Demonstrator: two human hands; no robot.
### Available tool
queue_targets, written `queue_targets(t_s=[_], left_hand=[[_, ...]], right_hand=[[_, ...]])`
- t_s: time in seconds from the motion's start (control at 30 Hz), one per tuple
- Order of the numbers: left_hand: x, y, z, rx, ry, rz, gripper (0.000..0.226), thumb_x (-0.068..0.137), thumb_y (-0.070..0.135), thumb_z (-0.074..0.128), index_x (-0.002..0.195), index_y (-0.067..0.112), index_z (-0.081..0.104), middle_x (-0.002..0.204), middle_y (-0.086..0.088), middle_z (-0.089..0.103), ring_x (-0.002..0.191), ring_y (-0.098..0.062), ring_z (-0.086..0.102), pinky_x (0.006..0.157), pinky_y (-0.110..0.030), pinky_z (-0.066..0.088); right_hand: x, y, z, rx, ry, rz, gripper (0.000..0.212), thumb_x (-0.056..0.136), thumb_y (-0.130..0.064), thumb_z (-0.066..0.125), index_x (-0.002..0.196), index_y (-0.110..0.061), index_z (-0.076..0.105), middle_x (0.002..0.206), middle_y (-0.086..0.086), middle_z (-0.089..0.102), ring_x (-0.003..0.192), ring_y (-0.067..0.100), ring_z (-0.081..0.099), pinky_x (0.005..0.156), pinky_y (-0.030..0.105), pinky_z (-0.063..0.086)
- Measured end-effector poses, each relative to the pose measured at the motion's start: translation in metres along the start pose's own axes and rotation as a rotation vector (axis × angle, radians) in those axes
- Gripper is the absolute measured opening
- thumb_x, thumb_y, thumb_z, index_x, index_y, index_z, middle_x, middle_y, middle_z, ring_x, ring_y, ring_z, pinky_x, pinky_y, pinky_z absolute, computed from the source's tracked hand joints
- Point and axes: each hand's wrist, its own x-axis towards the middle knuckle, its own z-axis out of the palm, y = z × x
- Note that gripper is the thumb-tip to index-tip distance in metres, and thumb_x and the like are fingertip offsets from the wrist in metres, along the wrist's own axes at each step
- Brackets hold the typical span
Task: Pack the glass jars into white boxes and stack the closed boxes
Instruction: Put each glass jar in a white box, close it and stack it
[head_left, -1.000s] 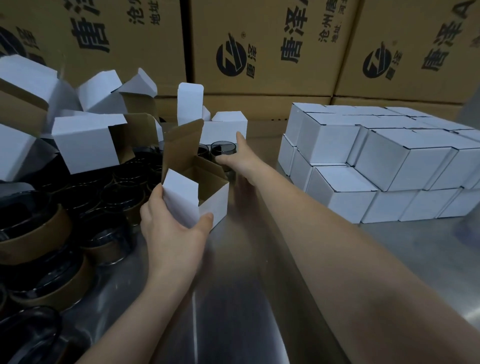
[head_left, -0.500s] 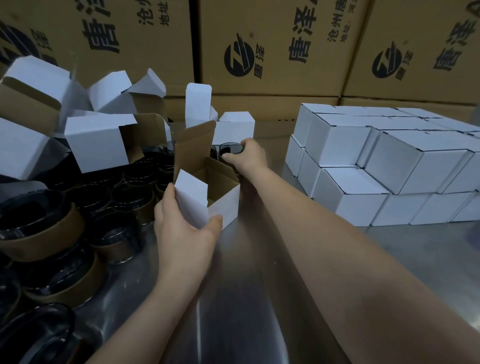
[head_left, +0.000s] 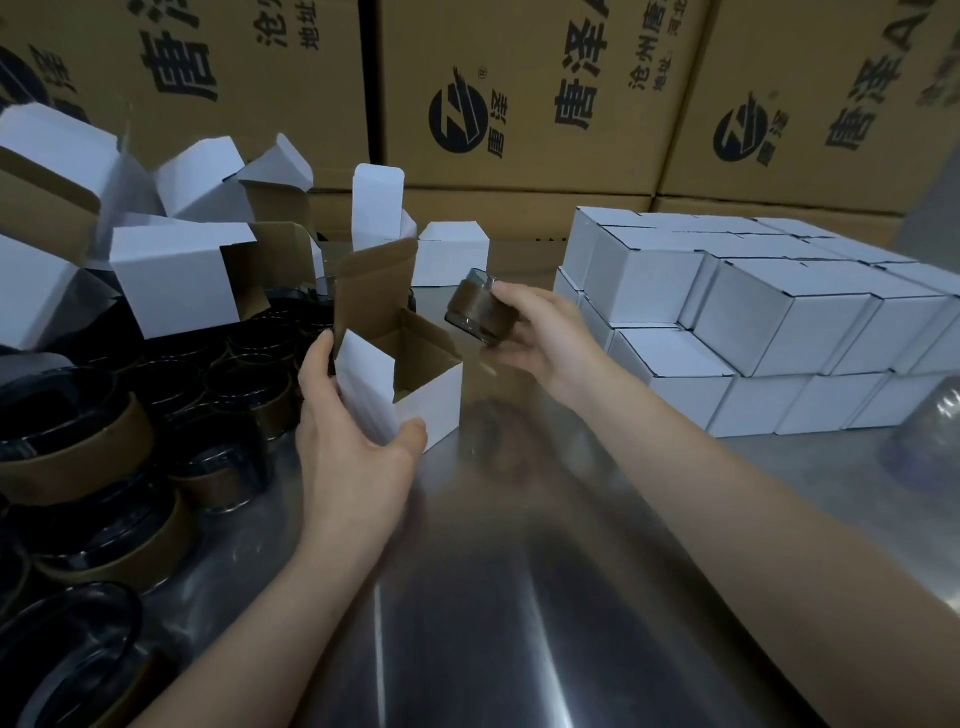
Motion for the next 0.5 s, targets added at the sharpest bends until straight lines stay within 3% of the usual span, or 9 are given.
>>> queue_targets(t_s=[0.07, 0.17, 0.3, 0.4, 0.5], left_hand=[[-0.001, 0.002, 0.000, 0.000, -0.015, 0.015, 0.098, 0.078, 0.016, 0.073, 0.139, 0.059, 0.010, 0.144, 0.001, 0.041, 0.132, -0.025, 0.042, 0.104, -0.056, 0.041], [-0.002, 0.005, -0.001, 0.007, -0.035, 0.036, 0.100, 0.079, 0.016, 0.072, 0.141, 0.062, 0.008, 0.146, 0.002, 0.038, 0.132, -0.022, 0.041, 0.104, -0.053, 0.041], [-0.003, 0.003, 0.000, 0.035, -0.051, 0.105, 0.102, 0.081, 0.016, 0.071, 0.142, 0.062, 0.004, 0.150, 0.005, 0.031, 0.124, -0.006, 0.035, 0.093, -0.033, 0.034], [-0.004, 0.002, 0.001, 0.087, -0.058, 0.120, 0.102, 0.082, 0.019, 0.070, 0.141, 0.063, 0.000, 0.151, 0.004, 0.027, 0.133, -0.019, 0.036, 0.091, -0.034, 0.033], [-0.004, 0.000, 0.002, 0.113, -0.063, 0.139, 0.100, 0.081, 0.021, 0.068, 0.140, 0.064, -0.001, 0.147, 0.002, 0.027, 0.128, -0.022, 0.041, 0.089, -0.037, 0.039]], right_hand=[[-0.012, -0.003, -0.005, 0.074, -0.058, 0.016, 0.030, 0.090, -0.021, 0.068, 0.114, -0.004, 0.064, 0.106, 0.014, 0.064, 0.097, 0.030, 0.066, 0.073, 0.042, 0.060], [-0.027, -0.002, -0.010, 0.182, -0.117, 0.062, 0.010, 0.091, -0.021, 0.065, 0.094, -0.011, 0.065, 0.103, 0.014, 0.057, 0.089, 0.028, 0.064, 0.070, 0.044, 0.059], [-0.035, 0.001, -0.014, 0.329, -0.151, 0.121, 0.015, 0.088, -0.024, 0.061, 0.094, -0.011, 0.059, 0.109, 0.014, 0.049, 0.097, 0.032, 0.062, 0.079, 0.048, 0.057], [-0.036, 0.002, -0.013, 0.388, -0.183, 0.143, 0.017, 0.088, -0.029, 0.060, 0.093, -0.013, 0.062, 0.114, 0.015, 0.053, 0.103, 0.035, 0.062, 0.082, 0.046, 0.055], [-0.038, 0.003, -0.011, 0.358, -0.202, 0.139, 0.024, 0.087, -0.036, 0.065, 0.103, -0.018, 0.065, 0.122, 0.013, 0.057, 0.106, 0.032, 0.064, 0.076, 0.042, 0.056]])
